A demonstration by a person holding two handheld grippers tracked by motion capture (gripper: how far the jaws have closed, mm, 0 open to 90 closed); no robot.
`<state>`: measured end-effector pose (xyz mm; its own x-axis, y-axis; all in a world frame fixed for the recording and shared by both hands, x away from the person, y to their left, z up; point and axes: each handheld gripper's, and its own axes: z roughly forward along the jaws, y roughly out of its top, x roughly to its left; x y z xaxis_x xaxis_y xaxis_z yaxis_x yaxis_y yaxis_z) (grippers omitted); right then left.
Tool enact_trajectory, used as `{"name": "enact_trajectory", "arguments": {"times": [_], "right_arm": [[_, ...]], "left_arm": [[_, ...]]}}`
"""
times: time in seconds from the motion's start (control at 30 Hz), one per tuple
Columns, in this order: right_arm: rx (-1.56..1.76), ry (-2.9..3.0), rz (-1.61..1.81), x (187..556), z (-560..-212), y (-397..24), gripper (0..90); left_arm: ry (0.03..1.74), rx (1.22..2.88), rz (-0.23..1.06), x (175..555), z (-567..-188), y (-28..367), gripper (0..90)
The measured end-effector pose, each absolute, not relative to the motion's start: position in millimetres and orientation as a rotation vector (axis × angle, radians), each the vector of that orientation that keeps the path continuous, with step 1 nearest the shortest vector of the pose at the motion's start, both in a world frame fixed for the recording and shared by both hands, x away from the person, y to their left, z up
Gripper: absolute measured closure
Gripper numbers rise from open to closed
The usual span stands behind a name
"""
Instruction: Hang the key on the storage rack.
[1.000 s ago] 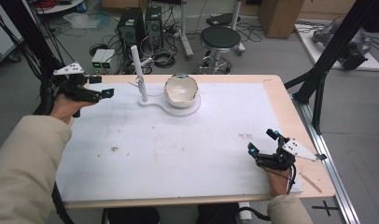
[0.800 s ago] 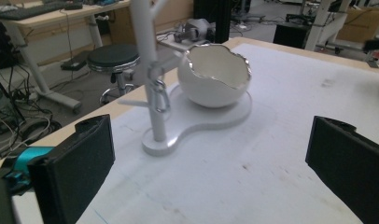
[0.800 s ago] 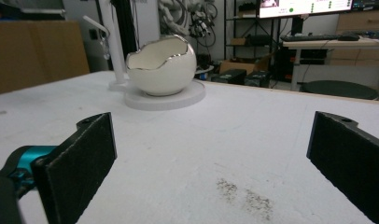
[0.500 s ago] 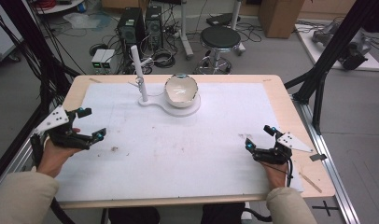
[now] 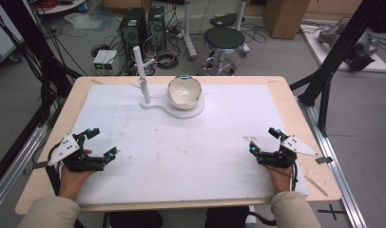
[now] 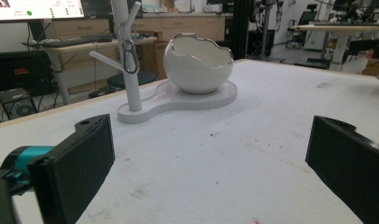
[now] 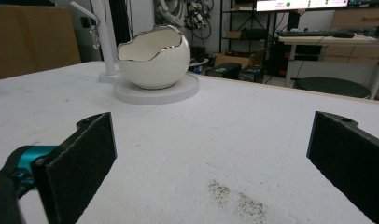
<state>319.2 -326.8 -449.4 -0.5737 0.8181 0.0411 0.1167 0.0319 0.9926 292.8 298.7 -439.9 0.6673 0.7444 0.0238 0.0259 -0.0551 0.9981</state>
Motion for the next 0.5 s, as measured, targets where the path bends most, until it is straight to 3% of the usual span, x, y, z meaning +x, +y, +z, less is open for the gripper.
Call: {"name": "enact_trajectory", "arguments": {"times": [0.5], "right_arm": [[0.955, 1.732, 1.582, 319.2, -449.6, -326.4, 0.5]], "left_arm": [[0.698, 1.408, 0.736, 281.4, -454.0, 304.0, 1.7]]}}
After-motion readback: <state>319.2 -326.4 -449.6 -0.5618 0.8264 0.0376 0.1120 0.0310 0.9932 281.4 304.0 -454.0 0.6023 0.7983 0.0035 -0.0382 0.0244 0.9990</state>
